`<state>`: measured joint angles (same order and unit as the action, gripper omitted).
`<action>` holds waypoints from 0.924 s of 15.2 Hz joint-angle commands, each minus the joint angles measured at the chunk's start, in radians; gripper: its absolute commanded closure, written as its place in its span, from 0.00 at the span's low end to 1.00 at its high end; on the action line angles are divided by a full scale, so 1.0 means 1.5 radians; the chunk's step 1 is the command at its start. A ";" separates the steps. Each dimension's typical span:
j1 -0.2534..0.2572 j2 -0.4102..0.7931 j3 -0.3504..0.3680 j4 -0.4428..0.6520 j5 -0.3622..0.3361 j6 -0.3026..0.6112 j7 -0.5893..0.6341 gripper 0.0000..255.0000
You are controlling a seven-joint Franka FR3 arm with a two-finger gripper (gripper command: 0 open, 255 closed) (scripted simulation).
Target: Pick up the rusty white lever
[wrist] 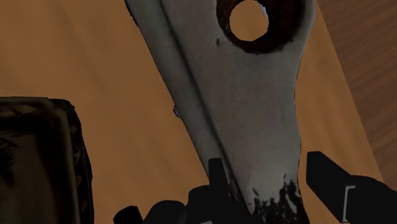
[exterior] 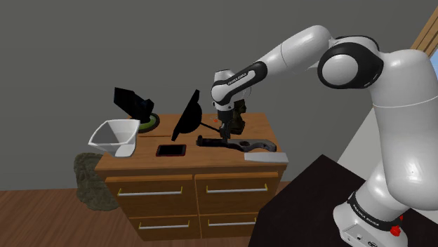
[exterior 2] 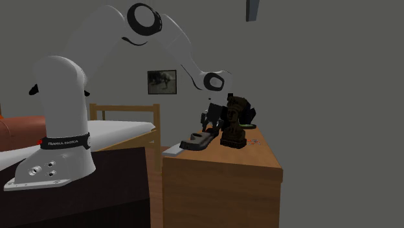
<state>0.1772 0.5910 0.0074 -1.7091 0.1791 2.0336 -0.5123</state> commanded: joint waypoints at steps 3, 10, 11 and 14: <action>0.000 -0.009 -0.001 0.003 -0.001 -0.014 0.002 1.00; -0.001 -0.045 -0.002 0.013 -0.004 -0.059 0.009 1.00; -0.001 -0.050 -0.002 0.015 -0.004 -0.066 0.011 1.00; -0.001 -0.064 -0.002 0.022 -0.006 -0.086 0.014 1.00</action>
<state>0.1766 0.5047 0.0046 -1.6779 0.1714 1.9158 -0.4925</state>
